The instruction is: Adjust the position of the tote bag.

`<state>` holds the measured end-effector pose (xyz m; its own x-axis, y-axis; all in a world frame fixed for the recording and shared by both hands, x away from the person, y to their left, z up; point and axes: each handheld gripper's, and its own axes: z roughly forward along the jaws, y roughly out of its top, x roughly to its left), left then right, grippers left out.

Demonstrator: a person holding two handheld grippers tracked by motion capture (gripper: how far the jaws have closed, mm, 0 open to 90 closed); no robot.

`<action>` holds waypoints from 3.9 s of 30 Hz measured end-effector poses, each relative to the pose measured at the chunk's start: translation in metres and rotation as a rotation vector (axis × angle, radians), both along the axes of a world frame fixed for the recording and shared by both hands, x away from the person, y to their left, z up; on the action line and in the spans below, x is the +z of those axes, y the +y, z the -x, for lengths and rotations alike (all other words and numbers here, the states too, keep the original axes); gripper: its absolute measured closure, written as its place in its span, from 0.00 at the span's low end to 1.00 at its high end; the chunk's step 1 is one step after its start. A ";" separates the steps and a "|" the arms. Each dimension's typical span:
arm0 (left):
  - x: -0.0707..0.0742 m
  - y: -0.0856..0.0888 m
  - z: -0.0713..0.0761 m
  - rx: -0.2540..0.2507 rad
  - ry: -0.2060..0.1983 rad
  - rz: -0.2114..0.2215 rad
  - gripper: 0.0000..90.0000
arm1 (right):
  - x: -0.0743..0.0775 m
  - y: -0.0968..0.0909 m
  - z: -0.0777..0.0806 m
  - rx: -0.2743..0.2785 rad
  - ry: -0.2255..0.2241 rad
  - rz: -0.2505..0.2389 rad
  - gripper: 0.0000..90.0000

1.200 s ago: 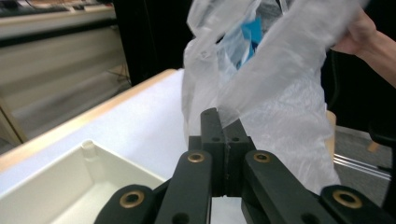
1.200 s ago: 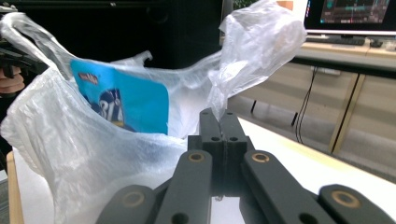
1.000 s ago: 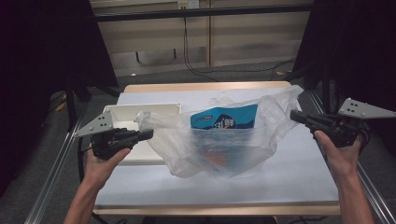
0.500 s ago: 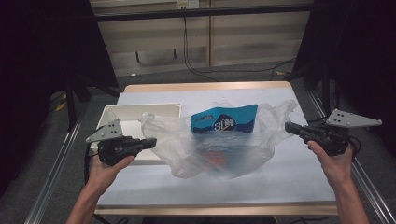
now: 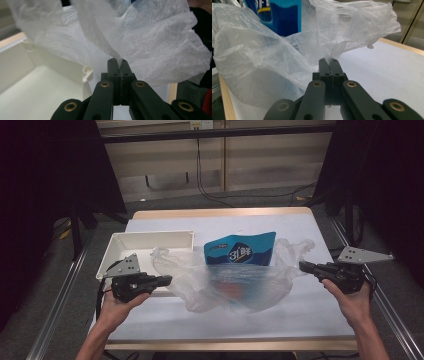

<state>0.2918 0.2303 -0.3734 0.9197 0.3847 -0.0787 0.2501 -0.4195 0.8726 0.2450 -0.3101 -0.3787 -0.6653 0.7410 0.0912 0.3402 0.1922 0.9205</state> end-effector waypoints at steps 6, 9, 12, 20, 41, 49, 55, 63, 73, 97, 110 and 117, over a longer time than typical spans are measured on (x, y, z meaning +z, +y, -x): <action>-0.015 0.002 0.004 -0.001 0.023 -0.047 1.00 | -0.007 -0.002 0.003 -0.005 0.021 0.015 1.00; -0.024 0.001 0.006 -0.006 0.043 -0.066 1.00 | -0.013 -0.002 0.004 -0.001 0.038 0.022 1.00; -0.027 -0.001 0.006 -0.012 0.049 -0.085 1.00 | -0.019 0.000 0.003 -0.003 0.058 0.045 1.00; -0.037 -0.005 0.011 -0.015 0.061 -0.120 1.00 | -0.034 -0.003 0.002 -0.015 0.104 0.080 1.00; -0.075 -0.006 0.021 -0.031 0.131 -0.207 1.00 | -0.073 0.002 0.004 0.000 0.217 0.190 1.00; -0.087 -0.013 0.024 -0.047 0.152 -0.260 1.00 | -0.087 0.005 0.002 0.000 0.260 0.216 1.00; -0.091 -0.017 0.023 -0.056 0.135 -0.306 1.00 | -0.096 0.002 0.003 -0.025 0.300 0.248 1.00; -0.099 -0.010 0.017 -0.044 0.159 -0.301 1.00 | -0.101 0.006 0.004 -0.031 0.294 0.273 1.00; -0.099 -0.006 0.019 -0.022 0.150 -0.263 1.00 | -0.103 0.004 0.006 -0.031 0.288 0.225 0.86; -0.077 0.013 0.024 0.128 0.135 -0.071 0.44 | -0.067 -0.007 0.018 -0.088 0.143 0.034 0.38; -0.056 0.009 0.023 0.101 0.083 -0.005 0.80 | -0.040 0.011 0.017 0.021 0.086 0.006 0.79; -0.037 0.000 0.017 0.086 0.052 0.015 0.93 | -0.032 0.029 0.007 0.092 0.074 0.028 0.96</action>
